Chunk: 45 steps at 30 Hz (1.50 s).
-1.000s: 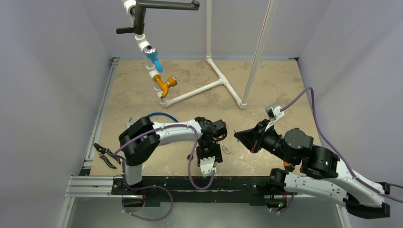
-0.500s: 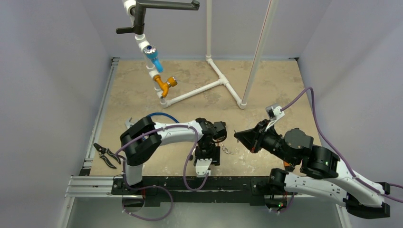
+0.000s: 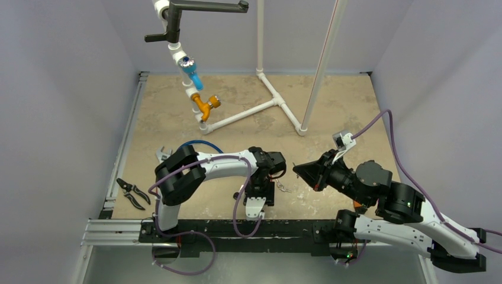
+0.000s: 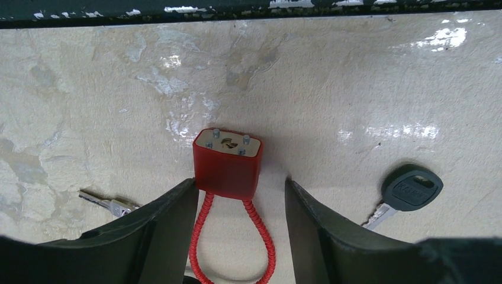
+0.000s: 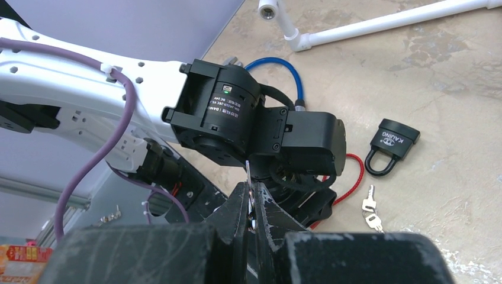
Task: Unlock with the key
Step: Adjust the lock at the center of the board.
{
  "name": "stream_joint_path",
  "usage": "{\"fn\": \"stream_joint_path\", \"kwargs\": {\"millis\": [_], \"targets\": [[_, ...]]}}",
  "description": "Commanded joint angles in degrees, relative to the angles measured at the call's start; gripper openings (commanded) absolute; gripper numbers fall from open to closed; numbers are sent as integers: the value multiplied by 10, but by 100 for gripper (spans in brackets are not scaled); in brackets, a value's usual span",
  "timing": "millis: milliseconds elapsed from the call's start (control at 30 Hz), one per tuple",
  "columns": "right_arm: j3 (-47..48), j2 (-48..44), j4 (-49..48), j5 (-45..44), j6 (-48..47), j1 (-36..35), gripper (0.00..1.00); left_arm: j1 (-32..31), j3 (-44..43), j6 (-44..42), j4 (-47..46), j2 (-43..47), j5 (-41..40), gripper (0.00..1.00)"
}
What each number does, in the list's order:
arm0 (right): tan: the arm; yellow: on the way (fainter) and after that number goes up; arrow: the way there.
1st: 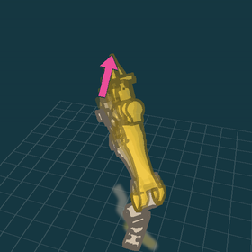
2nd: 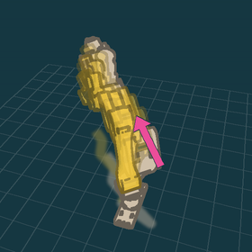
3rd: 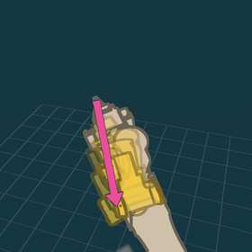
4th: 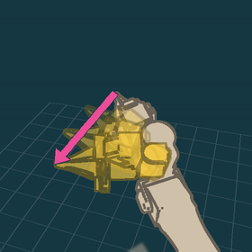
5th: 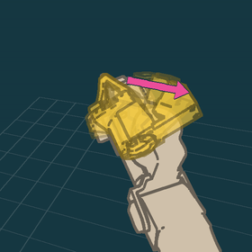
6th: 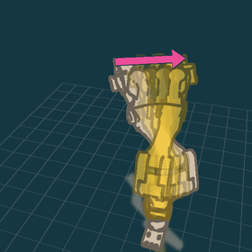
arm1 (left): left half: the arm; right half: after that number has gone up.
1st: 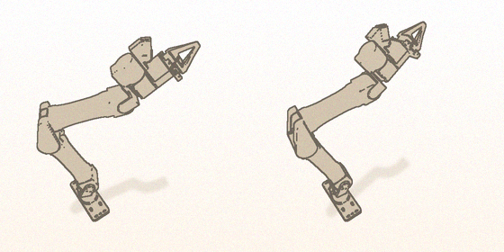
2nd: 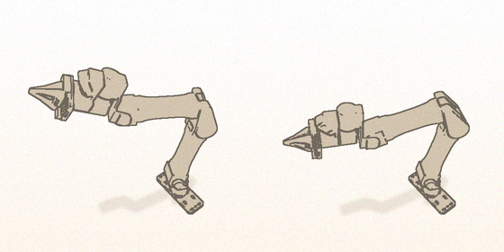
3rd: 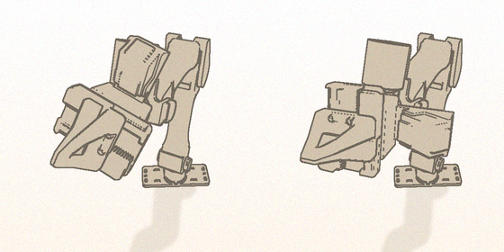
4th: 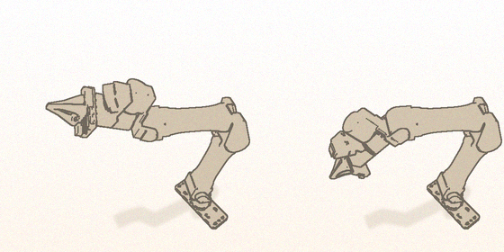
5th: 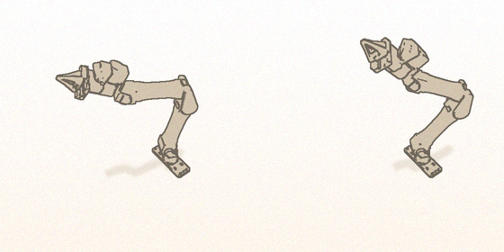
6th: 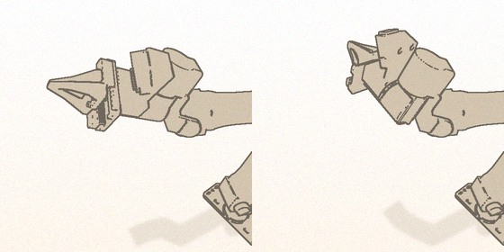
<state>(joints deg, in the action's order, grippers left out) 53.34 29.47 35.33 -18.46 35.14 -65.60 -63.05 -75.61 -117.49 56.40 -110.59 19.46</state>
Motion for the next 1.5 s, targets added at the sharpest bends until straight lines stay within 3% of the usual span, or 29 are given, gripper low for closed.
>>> {"fn": "stream_joint_path", "kwargs": {"millis": [0,133,233,300,433,700,867,1167,1267,1367,1467], "targets": [[13,-5,-6,4,9,0,0,-4,-9,-359,-3,-25,-26,55],[15,-4,-3,4,9,0,0,-11,-9,-353,-8,-26,-22,54],[16,-4,-3,4,10,0,0,-18,-14,-291,-1,-21,-6,39],[17,-3,-3,4,10,0,0,-22,-21,-216,0,-16,6,31],[17,1,-7,6,8,0,0,-23,-29,-43,-10,-8,1,26],[13,16,-18,8,0,0,0,-13,-19,285,-58,2,-46,22],[17,22,-19,5,-4,0,0,1,-58,501,-25,-12,-40,23],[35,16,15,-37,1,0,0,33,-26,667,-57,3,5,55],[40,16,30,-60,3,0,0,49,-18,687,-78,14,36,84],[47,15,41,-73,2,0,0,60,7,686,-107,36,68,91],[53,14,51,-86,0,0,0,73,31,643,-125,58,124,91]]}}
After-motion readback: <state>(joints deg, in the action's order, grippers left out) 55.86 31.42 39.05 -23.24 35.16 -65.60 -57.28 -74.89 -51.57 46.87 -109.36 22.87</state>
